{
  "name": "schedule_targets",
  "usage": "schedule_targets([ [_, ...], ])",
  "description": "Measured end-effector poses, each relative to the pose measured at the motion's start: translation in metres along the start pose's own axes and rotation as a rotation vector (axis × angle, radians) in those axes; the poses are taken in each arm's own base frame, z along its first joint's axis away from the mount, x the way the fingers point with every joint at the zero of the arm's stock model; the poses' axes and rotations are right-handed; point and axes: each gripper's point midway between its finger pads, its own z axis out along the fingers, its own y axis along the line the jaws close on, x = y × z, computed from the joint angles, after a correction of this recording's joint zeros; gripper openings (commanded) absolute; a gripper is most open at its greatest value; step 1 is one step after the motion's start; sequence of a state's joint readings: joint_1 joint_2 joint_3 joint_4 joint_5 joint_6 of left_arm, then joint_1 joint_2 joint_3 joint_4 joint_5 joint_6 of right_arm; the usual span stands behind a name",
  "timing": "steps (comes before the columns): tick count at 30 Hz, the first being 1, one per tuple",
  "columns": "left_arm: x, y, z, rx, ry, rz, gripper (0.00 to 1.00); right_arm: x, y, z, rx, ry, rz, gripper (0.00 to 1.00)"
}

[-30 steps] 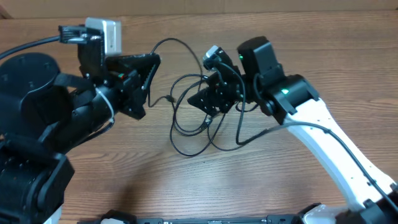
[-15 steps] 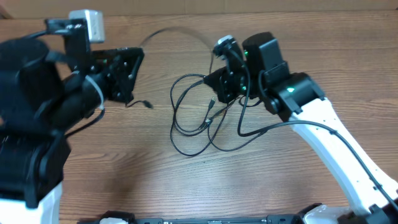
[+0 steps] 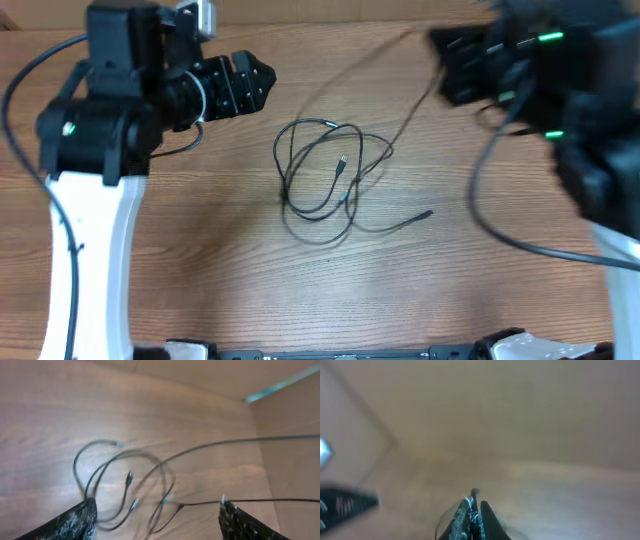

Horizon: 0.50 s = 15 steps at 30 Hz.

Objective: Untangle cables
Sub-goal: 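Release the cables onto the table and withdraw both grippers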

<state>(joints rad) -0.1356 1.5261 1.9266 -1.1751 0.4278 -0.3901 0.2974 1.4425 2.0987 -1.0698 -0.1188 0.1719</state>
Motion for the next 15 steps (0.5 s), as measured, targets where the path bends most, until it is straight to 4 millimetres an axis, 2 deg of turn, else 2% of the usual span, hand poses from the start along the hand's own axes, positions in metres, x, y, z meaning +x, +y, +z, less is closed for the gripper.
schedule_targets([
  [2,0.006,0.01,0.015,-0.021,0.053,-0.023,0.71,-0.03,-0.022,-0.023,0.062,-0.098,0.015,0.04],
  [3,0.011,0.018,0.028,-0.04,0.1,-0.038,0.71,-0.049,-0.039,-0.042,0.114,-0.17,0.017,0.04],
  [7,0.018,0.03,0.045,-0.063,0.159,-0.051,0.71,-0.075,-0.07,-0.065,0.208,-0.27,0.012,0.04],
  [11,0.022,0.035,0.054,-0.072,0.191,-0.038,0.7,-0.081,-0.099,-0.062,0.288,-0.282,0.024,0.04],
  [13,0.022,0.036,0.055,-0.073,0.195,-0.028,0.71,-0.077,-0.114,-0.05,0.316,-0.256,0.036,0.04],
  [15,0.022,0.036,0.055,-0.072,0.195,-0.017,0.73,-0.065,-0.13,-0.032,0.337,-0.192,0.06,0.04],
])
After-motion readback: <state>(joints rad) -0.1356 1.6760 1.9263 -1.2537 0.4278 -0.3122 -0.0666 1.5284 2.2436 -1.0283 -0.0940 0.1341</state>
